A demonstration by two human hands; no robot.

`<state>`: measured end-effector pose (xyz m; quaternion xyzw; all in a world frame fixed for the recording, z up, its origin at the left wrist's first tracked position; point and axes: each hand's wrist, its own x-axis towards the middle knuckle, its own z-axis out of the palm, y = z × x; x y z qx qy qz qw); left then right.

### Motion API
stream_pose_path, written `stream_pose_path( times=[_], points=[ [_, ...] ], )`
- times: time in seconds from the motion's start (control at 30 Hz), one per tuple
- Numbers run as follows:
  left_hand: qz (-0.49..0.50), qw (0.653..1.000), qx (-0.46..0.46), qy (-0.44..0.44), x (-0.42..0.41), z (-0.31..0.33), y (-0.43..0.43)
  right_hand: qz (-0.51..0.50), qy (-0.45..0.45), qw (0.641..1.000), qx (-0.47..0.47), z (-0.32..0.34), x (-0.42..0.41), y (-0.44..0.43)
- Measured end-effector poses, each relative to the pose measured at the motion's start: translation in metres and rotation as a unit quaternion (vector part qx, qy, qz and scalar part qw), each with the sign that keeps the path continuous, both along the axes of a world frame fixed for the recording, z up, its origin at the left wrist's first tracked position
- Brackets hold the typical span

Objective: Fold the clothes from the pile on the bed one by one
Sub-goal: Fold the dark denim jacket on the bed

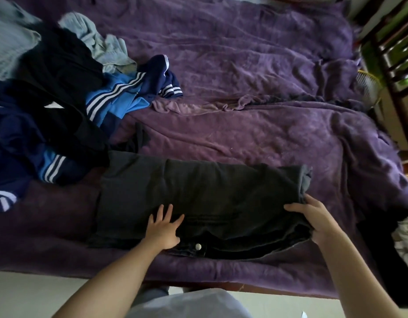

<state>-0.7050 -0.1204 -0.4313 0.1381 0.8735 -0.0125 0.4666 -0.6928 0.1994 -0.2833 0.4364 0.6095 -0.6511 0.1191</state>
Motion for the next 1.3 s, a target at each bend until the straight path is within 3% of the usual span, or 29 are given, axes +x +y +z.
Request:
stream_pose_path(
  times=[0.07, 0.13, 0.17, 0.2, 0.23, 0.3, 0.4, 0.43, 0.5, 0.53, 0.57, 0.67, 0.7, 0.8, 0.87, 0.93, 0.97, 1.07, 1.13, 1.17, 1.23, 1.3],
  points=[
    [-0.018, 0.999, 0.011, -0.041, -0.008, 0.008, -0.005, 0.080, 0.096, 0.991, 0.045, 0.029, -0.007, -0.051],
    [0.002, 0.995, 0.074, -0.070, -0.017, 0.018, -0.018, 0.211, 0.146, 0.958, 0.128, 0.043, -0.013, -0.108],
    [0.066, 0.984, 0.137, -0.089, -0.023, 0.025, -0.027, 0.279, 0.148, 0.935, 0.163, 0.044, -0.015, -0.136],
    [0.183, 0.953, 0.215, -0.111, -0.028, 0.033, -0.039, 0.335, 0.141, 0.912, 0.190, 0.042, -0.018, -0.163],
    [0.321, 0.891, 0.294, -0.133, -0.033, 0.044, -0.053, 0.380, 0.136, 0.892, 0.206, 0.037, -0.020, -0.190],
    [0.530, 0.728, 0.408, -0.146, -0.044, 0.062, -0.082, 0.452, 0.130, 0.851, 0.234, 0.025, -0.025, -0.243],
    [0.657, 0.524, 0.503, -0.204, -0.061, 0.070, -0.131, 0.550, 0.102, 0.788, 0.257, 0.000, -0.033, -0.309],
    [0.661, 0.485, 0.527, -0.226, -0.067, 0.070, -0.146, 0.578, 0.086, 0.773, 0.248, -0.008, -0.035, -0.326],
    [0.655, 0.459, 0.546, -0.250, -0.080, 0.076, -0.168, 0.623, 0.058, 0.746, 0.229, -0.022, -0.037, -0.351],
    [0.654, 0.470, 0.540, -0.245, -0.084, 0.080, -0.173, 0.638, 0.049, 0.735, 0.225, -0.029, -0.037, -0.359],
    [0.647, 0.504, 0.526, -0.224, -0.088, 0.083, -0.176, 0.646, 0.042, 0.730, 0.219, -0.035, -0.036, -0.365],
    [0.566, 0.694, 0.440, -0.057, -0.099, 0.083, -0.168, 0.647, 0.032, 0.740, 0.184, -0.046, -0.030, -0.372],
    [0.560, 0.717, 0.415, 0.010, -0.102, 0.081, -0.164, 0.644, 0.030, 0.747, 0.162, -0.048, -0.027, -0.372],
    [0.597, 0.674, 0.426, 0.088, -0.110, 0.077, -0.162, 0.582, 0.047, 0.808, 0.081, -0.045, -0.016, -0.356],
    [0.628, 0.649, 0.415, 0.112, -0.114, 0.070, -0.175, 0.508, 0.134, 0.827, 0.199, -0.046, -0.013, -0.332],
    [0.648, 0.650, 0.368, 0.146, -0.115, 0.061, -0.186, 0.400, 0.200, 0.777, 0.443, -0.056, -0.017, -0.302],
    [0.642, 0.673, 0.324, 0.171, -0.114, 0.058, -0.187, 0.381, 0.177, 0.747, 0.516, -0.060, -0.022, -0.292],
    [0.529, 0.768, 0.170, 0.318, -0.094, 0.061, -0.164, 0.536, 0.035, 0.689, 0.486, -0.073, -0.039, -0.281],
    [0.350, 0.811, 0.171, 0.437, -0.072, 0.059, -0.140, 0.567, 0.023, 0.666, 0.483, -0.090, -0.051, -0.278],
    [0.243, 0.841, 0.167, 0.453, -0.064, 0.055, -0.132, 0.568, 0.021, 0.659, 0.492, -0.098, -0.057, -0.278],
    [0.120, 0.911, 0.122, 0.376, -0.062, 0.038, -0.131, 0.587, 0.017, 0.629, 0.509, -0.110, -0.066, -0.278],
    [0.144, 0.960, 0.068, 0.230, -0.072, 0.017, -0.143, 0.616, 0.016, 0.604, 0.506, -0.123, -0.072, -0.281]
  ],
)
